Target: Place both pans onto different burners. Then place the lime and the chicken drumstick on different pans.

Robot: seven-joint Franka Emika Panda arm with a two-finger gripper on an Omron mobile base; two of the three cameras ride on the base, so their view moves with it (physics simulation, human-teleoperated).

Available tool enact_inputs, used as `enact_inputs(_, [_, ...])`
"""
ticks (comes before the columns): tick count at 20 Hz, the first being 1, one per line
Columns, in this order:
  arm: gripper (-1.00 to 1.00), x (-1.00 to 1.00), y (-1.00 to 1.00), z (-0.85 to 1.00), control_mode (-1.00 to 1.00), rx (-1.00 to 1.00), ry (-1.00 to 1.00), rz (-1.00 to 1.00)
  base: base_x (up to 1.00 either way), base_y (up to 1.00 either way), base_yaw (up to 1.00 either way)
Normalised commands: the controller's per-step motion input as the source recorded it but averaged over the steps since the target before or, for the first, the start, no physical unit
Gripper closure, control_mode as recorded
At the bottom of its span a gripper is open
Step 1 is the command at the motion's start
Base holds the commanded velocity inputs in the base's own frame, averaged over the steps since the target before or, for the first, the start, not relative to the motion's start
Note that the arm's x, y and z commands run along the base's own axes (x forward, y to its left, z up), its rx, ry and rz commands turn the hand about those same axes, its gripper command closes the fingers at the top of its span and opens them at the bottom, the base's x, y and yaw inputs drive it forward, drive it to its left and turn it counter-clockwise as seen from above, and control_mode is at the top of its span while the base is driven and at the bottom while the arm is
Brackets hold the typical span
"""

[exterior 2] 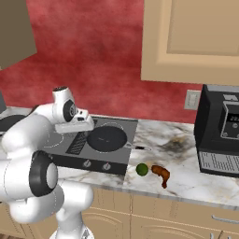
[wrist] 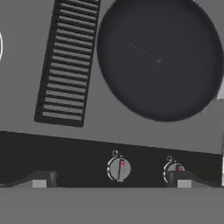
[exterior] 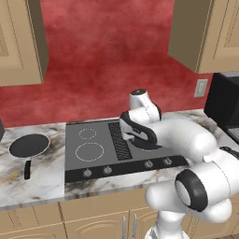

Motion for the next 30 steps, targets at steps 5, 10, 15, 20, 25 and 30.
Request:
enact_inputs(5, [-1.00, -0.07, 0.66, 0.00, -1.00, 0.06, -0.20, -0.34, 0.00, 0.00, 0.00])
enact_inputs(10, [-1.00, 0.00, 0.72, 0.00, -1.00, 0.07, -0.16, -0.30, 0.00, 0.00, 0.00])
enact_inputs(15, [-1.00, 0.00, 0.71, 0.08, -1.00, 0.07, -0.04, -0.20, 0.00, 0.00, 0.00])
enact_inputs(20, [-1.00, 0.01, 0.74, 0.18, -1.00, 0.01, 0.05, -0.03, 0.00, 0.00, 0.00])
enact_inputs(25, [-1.00, 0.05, 0.61, 0.20, -1.00, 0.04, 0.13, 0.00, 0.00, 0.00, 0.00])
enact_inputs(30, [-1.00, 0.01, 0.61, 0.10, -1.00, 0.04, 0.12, 0.02, 0.00, 0.00, 0.00])
